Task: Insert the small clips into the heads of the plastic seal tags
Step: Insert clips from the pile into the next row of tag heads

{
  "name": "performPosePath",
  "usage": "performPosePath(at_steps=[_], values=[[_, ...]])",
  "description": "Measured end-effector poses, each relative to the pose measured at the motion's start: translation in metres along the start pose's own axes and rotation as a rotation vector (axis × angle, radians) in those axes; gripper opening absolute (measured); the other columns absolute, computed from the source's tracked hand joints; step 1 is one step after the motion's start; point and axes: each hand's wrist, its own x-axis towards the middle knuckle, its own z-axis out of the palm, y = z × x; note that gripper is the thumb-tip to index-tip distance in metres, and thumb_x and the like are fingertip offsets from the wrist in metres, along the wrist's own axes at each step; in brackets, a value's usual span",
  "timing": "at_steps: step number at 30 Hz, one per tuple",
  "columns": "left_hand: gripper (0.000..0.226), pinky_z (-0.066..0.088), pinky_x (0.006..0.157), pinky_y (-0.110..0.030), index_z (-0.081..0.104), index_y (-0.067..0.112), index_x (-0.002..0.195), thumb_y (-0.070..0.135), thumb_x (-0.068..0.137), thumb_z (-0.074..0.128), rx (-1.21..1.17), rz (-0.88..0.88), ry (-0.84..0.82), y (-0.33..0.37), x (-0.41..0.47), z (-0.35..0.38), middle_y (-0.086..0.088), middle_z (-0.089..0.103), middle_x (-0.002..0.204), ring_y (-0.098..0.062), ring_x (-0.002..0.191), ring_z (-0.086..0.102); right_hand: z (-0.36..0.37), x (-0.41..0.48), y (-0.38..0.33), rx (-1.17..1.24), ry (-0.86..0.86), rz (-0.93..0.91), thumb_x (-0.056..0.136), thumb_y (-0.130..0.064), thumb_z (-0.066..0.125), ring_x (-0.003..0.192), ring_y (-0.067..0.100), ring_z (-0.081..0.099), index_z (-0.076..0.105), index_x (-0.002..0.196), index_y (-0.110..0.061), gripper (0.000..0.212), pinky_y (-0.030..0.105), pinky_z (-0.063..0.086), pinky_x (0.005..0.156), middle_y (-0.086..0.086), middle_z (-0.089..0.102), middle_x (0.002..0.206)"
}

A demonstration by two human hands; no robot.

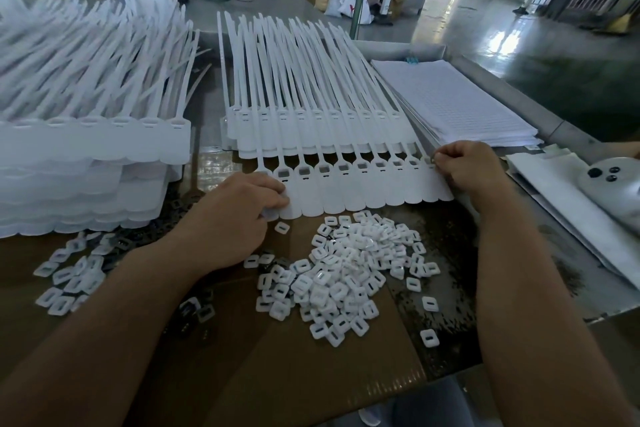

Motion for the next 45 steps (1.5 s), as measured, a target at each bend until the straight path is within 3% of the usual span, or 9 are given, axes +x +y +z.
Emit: performPosePath(at_steps=[5,11,19,22,26,29,33,39,45], values=[[0.043,0.012,0.092,-0.003,0.059,0.014,0.121,-0.005,0.085,0.044,-0.004,0.001,0.01,-0.001,0.0,0.0,0.009,0.049,0.133,-0.002,0.124,0.033,0.0,0.002,0.0,0.028,0.018,0.016,0.091,-0.011,0.054,0.067,0.013,0.053,0.061,0.088,-0.013,0.007,0.026,0.044,0.066,-0.002,0.058,0.071],[0.044,0.017,0.096,-0.01,0.059,0.013,0.12,-0.007,0.083,0.044,-0.002,0.013,0.012,0.0,0.0,-0.001,0.007,0.05,0.132,-0.005,0.125,0.036,0.0,0.0,-0.003,0.019,0.004,-0.001,0.086,-0.006,0.061,0.074,0.011,0.055,0.063,0.091,-0.017,0.013,0.027,0.043,0.074,-0.003,0.06,0.079],[0.045,0.015,0.097,-0.01,0.058,0.014,0.122,-0.005,0.084,0.044,0.019,0.014,0.013,-0.001,0.003,-0.002,0.008,0.048,0.133,-0.006,0.126,0.034,0.001,0.001,-0.004,-0.026,-0.034,-0.006,0.085,-0.005,0.06,0.07,0.01,0.052,0.067,0.082,-0.017,0.014,0.02,0.04,0.061,0.002,0.062,0.081],[0.045,0.011,0.092,0.002,0.059,0.014,0.121,-0.006,0.083,0.045,0.021,0.023,0.016,-0.002,0.004,-0.002,0.008,0.049,0.133,-0.005,0.125,0.035,0.002,0.003,-0.004,-0.042,-0.03,0.001,0.085,-0.005,0.06,0.075,0.012,0.053,0.067,0.079,-0.018,0.016,0.018,0.038,0.057,0.002,0.062,0.082],[0.044,0.008,0.077,0.014,0.059,0.012,0.12,-0.007,0.083,0.044,0.027,0.036,0.004,-0.003,0.004,-0.003,0.006,0.05,0.132,-0.005,0.124,0.036,0.004,0.004,-0.004,-0.006,-0.004,0.043,0.08,-0.002,0.064,0.088,0.017,0.057,0.066,0.069,-0.02,0.022,0.028,0.047,0.076,0.004,0.065,0.084],[0.045,0.01,0.08,0.011,0.058,0.013,0.121,-0.006,0.083,0.044,0.021,0.029,0.008,-0.002,0.005,-0.003,0.006,0.049,0.133,-0.005,0.124,0.035,0.004,0.005,-0.006,0.016,0.021,0.065,0.076,-0.001,0.067,0.088,0.018,0.06,0.069,0.071,-0.019,0.019,0.031,0.049,0.085,0.005,0.066,0.084],[0.044,0.015,0.093,-0.006,0.058,0.014,0.122,-0.005,0.085,0.044,0.009,0.009,0.002,-0.002,0.005,-0.004,0.009,0.048,0.133,-0.004,0.125,0.034,0.006,0.005,-0.008,0.026,0.068,0.092,0.073,-0.002,0.071,0.077,0.013,0.058,0.071,0.082,-0.015,0.016,0.024,0.046,0.073,-0.001,0.063,0.073],[0.044,0.015,0.094,-0.009,0.058,0.015,0.122,-0.004,0.085,0.044,0.007,0.002,0.009,-0.003,0.007,-0.002,0.009,0.048,0.133,-0.004,0.125,0.034,0.007,0.006,-0.008,0.003,0.081,0.095,0.075,-0.008,0.072,0.079,0.014,0.057,0.07,0.081,-0.016,0.011,0.024,0.042,0.07,0.002,0.063,0.08],[0.042,0.015,0.095,-0.009,0.058,0.015,0.122,-0.002,0.086,0.045,0.019,0.011,0.009,-0.002,0.007,-0.001,0.009,0.049,0.133,-0.004,0.125,0.035,0.004,0.005,-0.003,-0.057,0.025,0.039,0.084,-0.004,0.062,0.087,0.016,0.058,0.071,0.098,-0.009,0.018,0.024,0.042,0.077,0.006,0.065,0.09]])
